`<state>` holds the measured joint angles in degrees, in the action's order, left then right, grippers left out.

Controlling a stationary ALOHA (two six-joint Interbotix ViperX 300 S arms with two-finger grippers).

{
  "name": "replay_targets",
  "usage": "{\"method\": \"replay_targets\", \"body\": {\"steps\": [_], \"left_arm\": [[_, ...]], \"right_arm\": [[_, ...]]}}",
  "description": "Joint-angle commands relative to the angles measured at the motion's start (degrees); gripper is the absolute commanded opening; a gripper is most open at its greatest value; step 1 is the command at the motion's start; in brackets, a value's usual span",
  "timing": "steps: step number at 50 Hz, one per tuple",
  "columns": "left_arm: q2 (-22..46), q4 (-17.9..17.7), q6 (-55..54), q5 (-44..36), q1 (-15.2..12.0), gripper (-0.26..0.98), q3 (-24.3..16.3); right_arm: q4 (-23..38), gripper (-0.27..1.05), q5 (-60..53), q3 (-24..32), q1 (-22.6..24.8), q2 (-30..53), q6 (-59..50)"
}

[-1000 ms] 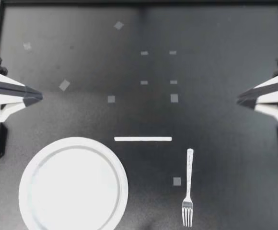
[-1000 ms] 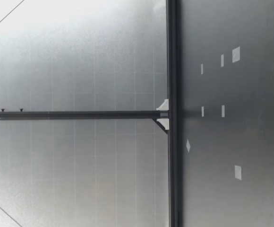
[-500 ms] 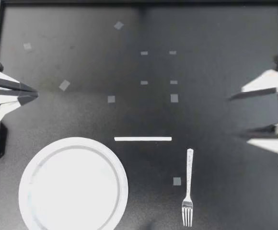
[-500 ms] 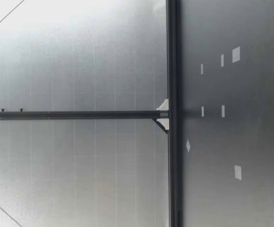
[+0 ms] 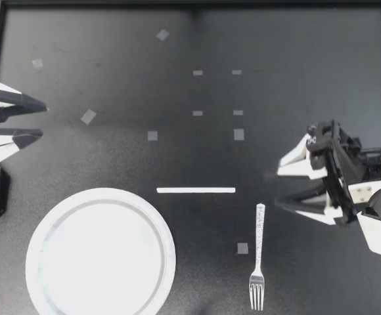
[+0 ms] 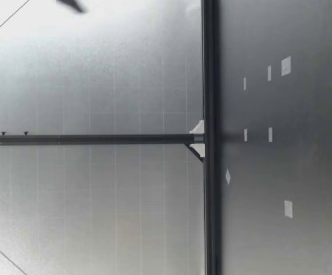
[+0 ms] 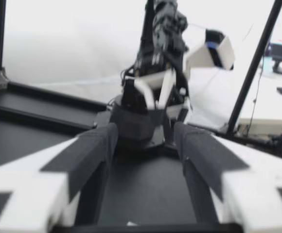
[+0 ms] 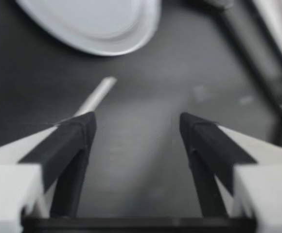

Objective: Pick up the fork and place it on the plate.

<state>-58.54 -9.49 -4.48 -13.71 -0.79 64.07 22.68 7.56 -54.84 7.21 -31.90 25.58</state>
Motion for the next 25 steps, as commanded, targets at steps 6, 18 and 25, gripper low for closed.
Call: {"method": "replay_targets", "body": {"steps": [6,18,25], "left_arm": [[1.49,-0.26,0.26,-2.37,-0.18,0.55,-0.35],[3.52,-0.26,0.70,-0.09,-4.83,0.55,0.35],[3.96,-0.09,1.67,4.48,-5.80,0.55,0.26]], "right_arm": [[-18.46,0.67,-8.26,-2.90,3.87,-1.67,-13.62],[-33.75,0.67,-13.71,1.76,12.57,4.48,-39.20],[-35.42,0.67,-11.34,6.86,13.27,11.51,-56.25]]}}
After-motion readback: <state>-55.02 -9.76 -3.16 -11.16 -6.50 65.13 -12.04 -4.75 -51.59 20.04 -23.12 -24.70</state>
